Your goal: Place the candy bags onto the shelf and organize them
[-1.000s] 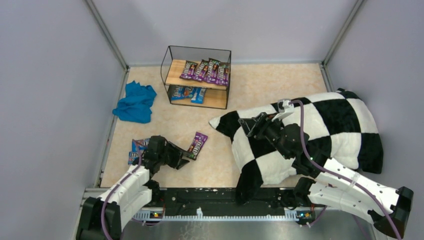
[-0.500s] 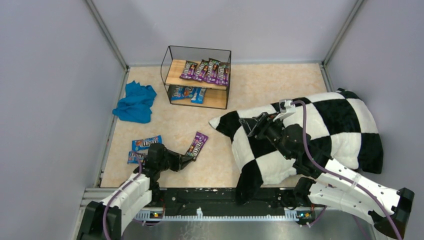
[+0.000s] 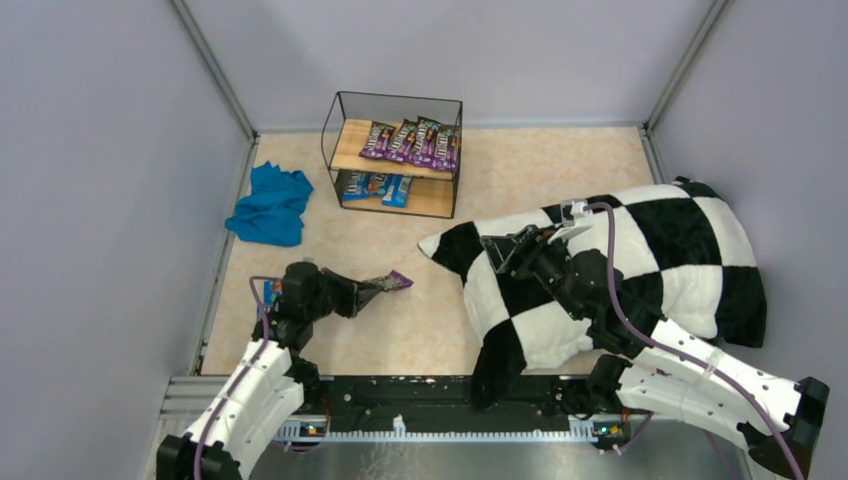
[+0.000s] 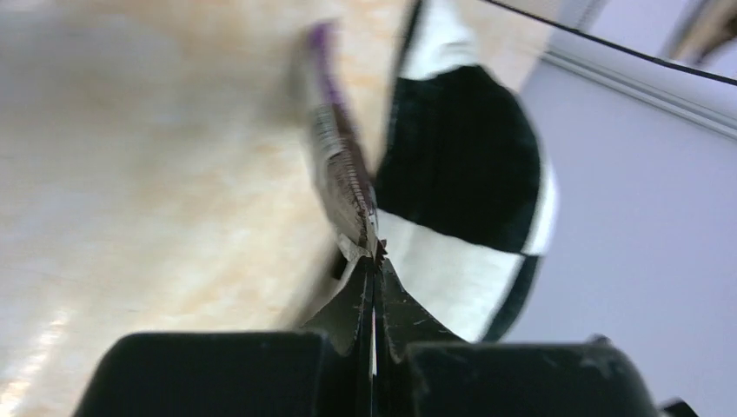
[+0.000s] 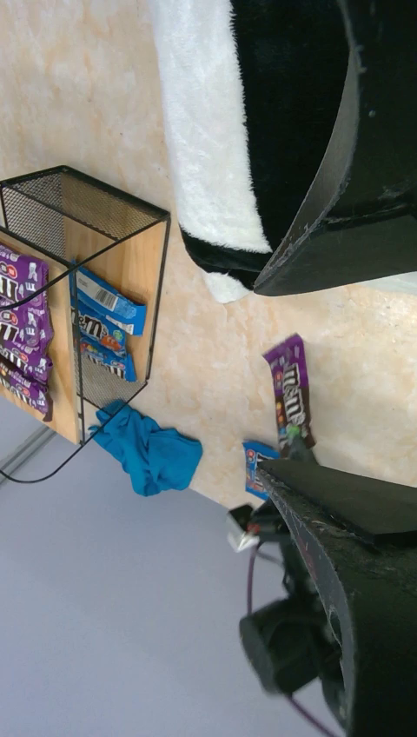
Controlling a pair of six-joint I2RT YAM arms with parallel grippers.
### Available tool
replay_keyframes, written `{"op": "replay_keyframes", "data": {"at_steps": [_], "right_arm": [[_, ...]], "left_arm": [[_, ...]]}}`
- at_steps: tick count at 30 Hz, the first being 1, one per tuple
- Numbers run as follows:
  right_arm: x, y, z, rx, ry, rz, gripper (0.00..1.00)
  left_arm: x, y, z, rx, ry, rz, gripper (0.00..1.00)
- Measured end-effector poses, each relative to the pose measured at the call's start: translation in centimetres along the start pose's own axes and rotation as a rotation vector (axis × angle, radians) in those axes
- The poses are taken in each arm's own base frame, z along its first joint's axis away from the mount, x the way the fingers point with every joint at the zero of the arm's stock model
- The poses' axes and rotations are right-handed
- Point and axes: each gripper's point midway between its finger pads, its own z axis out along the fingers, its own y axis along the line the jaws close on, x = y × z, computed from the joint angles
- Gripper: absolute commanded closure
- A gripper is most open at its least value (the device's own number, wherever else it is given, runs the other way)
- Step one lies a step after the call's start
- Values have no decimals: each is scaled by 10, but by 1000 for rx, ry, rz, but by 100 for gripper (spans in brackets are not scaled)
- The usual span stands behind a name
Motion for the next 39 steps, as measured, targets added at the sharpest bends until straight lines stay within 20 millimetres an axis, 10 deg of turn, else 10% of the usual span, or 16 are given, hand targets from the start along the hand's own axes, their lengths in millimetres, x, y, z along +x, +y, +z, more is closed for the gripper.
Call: {"op": "replay_keyframes", "data": {"at_steps": [9, 19, 39], "right_arm": [[7, -4, 2, 10, 15, -7, 31], [-5, -2, -6, 0, -21, 3, 30], [-7, -20, 0, 82, -41, -100, 26]], "left_arm": [[-13, -125, -58, 157, -123, 188, 100], [-81, -311, -85, 368, -309, 392, 100], [-171, -395, 15, 522, -389, 465, 100]]}}
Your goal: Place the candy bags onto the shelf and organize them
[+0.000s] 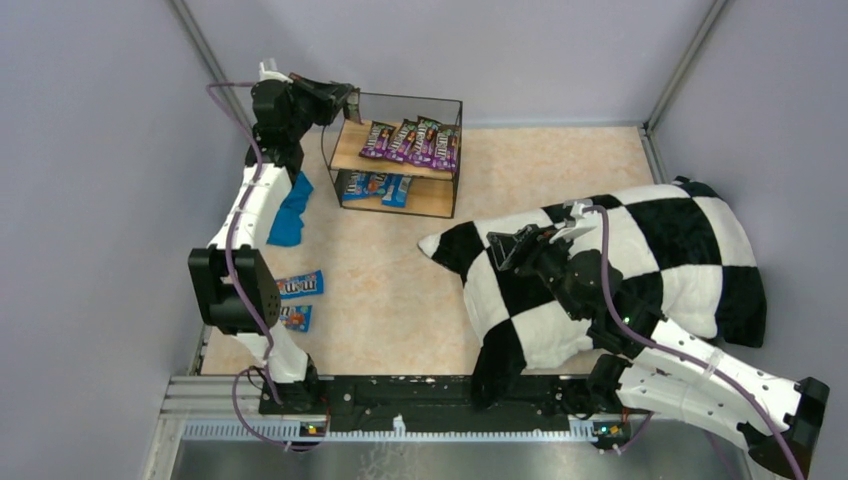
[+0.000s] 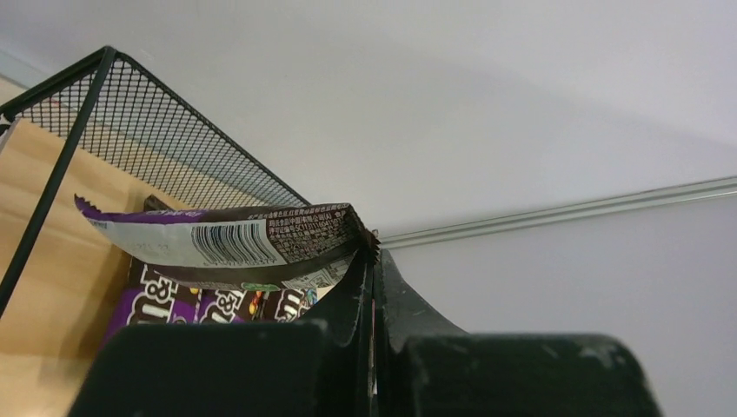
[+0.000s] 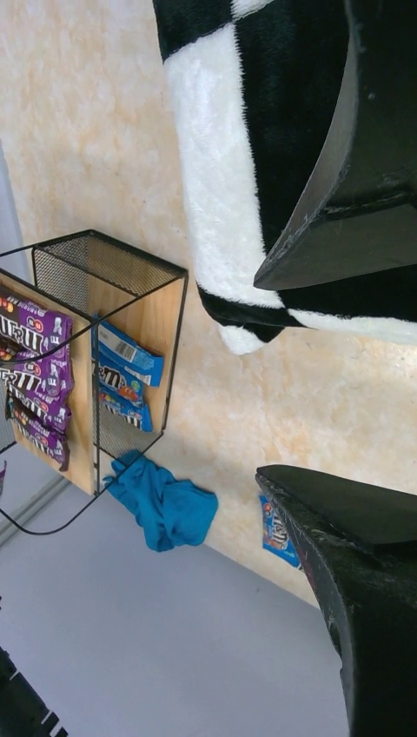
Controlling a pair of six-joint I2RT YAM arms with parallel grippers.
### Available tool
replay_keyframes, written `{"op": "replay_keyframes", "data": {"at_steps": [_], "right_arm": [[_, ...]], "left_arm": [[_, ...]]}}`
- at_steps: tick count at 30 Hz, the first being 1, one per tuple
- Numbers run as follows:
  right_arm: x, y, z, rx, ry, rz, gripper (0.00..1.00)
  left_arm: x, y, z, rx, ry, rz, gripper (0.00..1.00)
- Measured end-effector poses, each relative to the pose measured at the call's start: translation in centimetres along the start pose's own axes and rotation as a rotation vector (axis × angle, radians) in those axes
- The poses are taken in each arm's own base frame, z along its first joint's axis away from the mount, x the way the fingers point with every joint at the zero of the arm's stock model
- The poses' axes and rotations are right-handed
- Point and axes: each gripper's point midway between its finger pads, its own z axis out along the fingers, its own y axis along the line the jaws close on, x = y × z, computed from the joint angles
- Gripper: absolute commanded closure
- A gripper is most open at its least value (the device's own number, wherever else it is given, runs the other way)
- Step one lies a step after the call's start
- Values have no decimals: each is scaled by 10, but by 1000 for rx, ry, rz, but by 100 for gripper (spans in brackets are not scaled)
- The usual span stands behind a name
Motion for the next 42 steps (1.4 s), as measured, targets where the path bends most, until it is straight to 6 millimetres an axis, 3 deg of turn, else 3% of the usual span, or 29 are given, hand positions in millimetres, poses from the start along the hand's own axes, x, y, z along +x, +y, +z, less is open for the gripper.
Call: {"op": "replay_keyframes", "data": {"at_steps": [7, 15, 24, 34, 42], "right_arm": [[3, -2, 3, 14, 5, -13, 26], [3, -3, 4, 22, 3, -18, 25], [3, -4, 4, 22, 3, -18, 25], [3, -3, 4, 22, 3, -17, 25], [3, -3, 4, 21, 2, -14, 25]], "left_arm": [[-3, 18, 27, 5, -8, -19, 100], [2, 43, 42, -22, 5, -44, 100], [13, 72, 41, -49, 11, -83, 100], [17, 76, 37, -26, 6, -95, 100], [25, 82, 22, -36, 12, -102, 80]]}}
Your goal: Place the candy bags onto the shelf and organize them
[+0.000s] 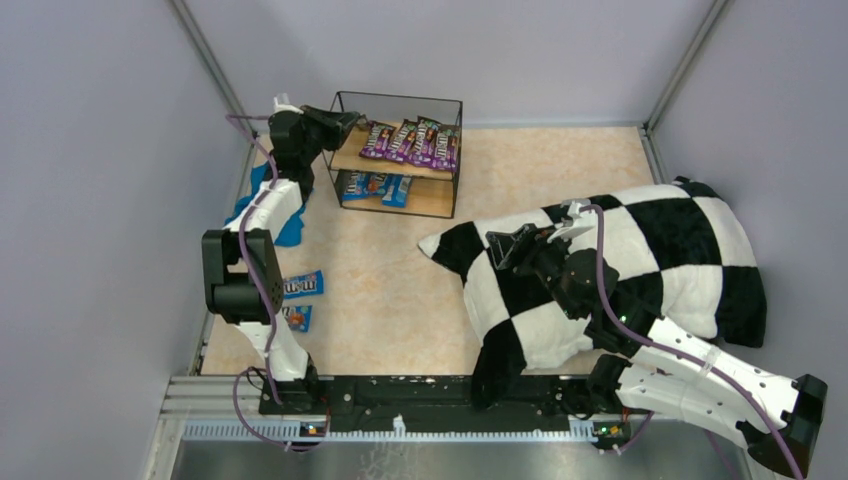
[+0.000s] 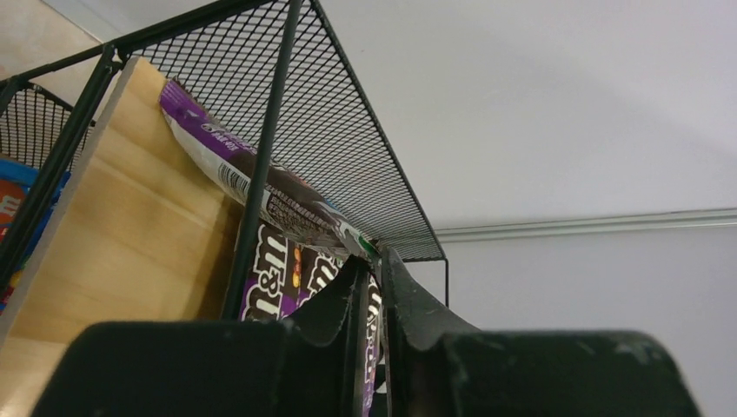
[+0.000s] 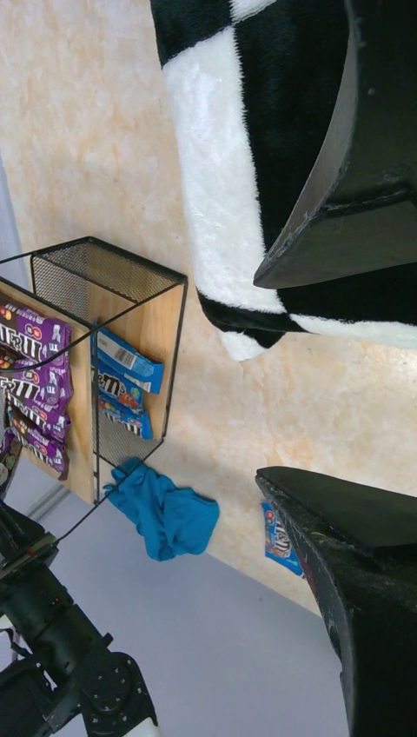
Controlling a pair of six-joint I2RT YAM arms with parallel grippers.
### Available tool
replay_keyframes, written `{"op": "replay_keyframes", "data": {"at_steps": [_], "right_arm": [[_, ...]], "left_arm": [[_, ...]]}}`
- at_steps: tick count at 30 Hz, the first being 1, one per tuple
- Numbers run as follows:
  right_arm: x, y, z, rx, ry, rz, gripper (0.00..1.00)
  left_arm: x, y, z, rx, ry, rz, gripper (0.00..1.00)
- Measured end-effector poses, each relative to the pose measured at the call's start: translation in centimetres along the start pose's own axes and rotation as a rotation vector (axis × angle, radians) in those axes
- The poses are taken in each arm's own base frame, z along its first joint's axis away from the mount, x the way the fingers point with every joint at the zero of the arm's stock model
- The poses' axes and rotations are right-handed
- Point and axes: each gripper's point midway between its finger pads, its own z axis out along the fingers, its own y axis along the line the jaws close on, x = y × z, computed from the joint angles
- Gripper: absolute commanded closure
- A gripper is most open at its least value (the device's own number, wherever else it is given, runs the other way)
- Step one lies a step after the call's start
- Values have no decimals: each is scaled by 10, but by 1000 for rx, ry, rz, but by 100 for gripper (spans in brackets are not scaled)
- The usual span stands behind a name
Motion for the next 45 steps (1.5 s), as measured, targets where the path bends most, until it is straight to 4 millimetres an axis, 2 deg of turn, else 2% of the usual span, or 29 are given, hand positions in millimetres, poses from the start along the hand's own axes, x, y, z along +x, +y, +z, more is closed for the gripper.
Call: {"op": "replay_keyframes", "data": {"at_steps": [4, 7, 21, 31, 36, 45], "right_arm": [[0, 0, 0, -1, 0, 4, 25], [0, 1, 0, -2, 0, 6, 25], [0, 5, -1, -20, 5, 29, 25], [-2, 7, -3, -34, 4, 39, 25], [-2, 8, -4, -39, 3, 46, 25], [-5, 10, -6, -48, -2, 63, 25]], "left_arm": [[6, 8, -3, -11, 19, -9, 74], [8, 6, -6, 1, 24, -6, 63], [16, 9, -29, -36, 32, 18, 43], [28, 30, -44, -96, 52, 25, 28], [30, 33, -50, -113, 60, 35, 20], [18, 38, -65, -154, 57, 66, 17]]}}
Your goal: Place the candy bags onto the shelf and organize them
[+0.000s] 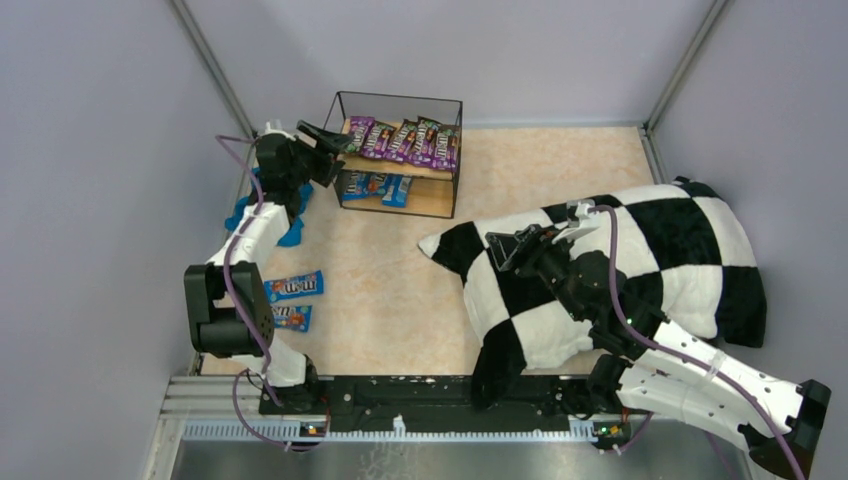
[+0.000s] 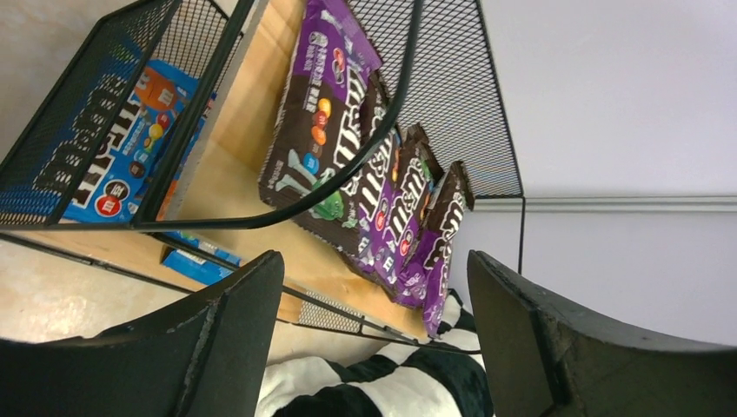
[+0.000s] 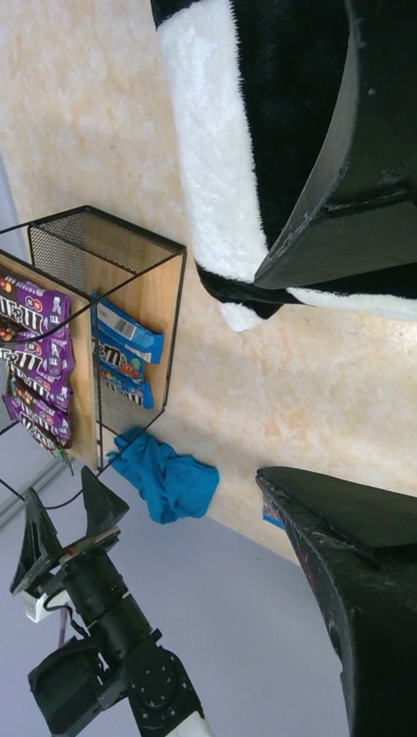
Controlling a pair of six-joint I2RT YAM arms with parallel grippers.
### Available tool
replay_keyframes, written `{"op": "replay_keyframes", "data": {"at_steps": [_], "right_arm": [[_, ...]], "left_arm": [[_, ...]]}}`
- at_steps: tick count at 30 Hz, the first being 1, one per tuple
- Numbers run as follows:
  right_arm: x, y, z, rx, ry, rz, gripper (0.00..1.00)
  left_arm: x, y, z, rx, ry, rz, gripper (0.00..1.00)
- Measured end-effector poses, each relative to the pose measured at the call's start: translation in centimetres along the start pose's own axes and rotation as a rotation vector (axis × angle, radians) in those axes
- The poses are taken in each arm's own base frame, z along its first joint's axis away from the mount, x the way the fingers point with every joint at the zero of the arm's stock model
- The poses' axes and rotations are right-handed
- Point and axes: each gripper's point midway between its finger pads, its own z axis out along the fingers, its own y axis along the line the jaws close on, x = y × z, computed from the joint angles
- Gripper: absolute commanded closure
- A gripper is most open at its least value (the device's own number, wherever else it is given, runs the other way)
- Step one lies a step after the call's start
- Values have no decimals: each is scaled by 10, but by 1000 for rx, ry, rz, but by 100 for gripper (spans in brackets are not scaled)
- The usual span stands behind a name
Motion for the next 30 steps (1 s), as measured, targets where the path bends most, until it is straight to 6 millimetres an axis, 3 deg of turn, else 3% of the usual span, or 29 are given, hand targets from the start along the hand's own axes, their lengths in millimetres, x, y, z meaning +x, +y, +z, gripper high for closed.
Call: {"op": "replay_keyframes", "data": {"at_steps": [5, 6, 8, 13, 15, 19, 22, 26, 30], "right_arm": [[0, 2, -1, -7, 0, 11, 25], [0, 2, -1, -8, 1, 11, 25], [0, 2, -1, -9, 4, 10, 25], [7, 1, 2, -6, 24, 0, 24], [15, 4, 7, -9, 57, -13, 20], [35, 29, 31, -72, 166, -53, 3], [62, 54, 57, -150, 280, -100, 3], [101, 91, 106, -255, 387, -135, 3], [142, 103, 135, -341, 417, -129, 3]], "left_arm": [[9, 8, -4, -30, 46, 13, 10], [13, 8, -7, -34, 62, 25, 3], [18, 4, -18, -33, 90, 62, 1], [32, -17, -70, -1, 128, 239, 1], [43, -15, -98, -1, 135, 314, 1], [74, 13, -149, -51, 184, 429, 1], [89, 34, -163, -98, 234, 450, 1], [103, 62, -175, -191, 293, 431, 1], [98, 92, -187, -349, 234, 390, 2]]}}
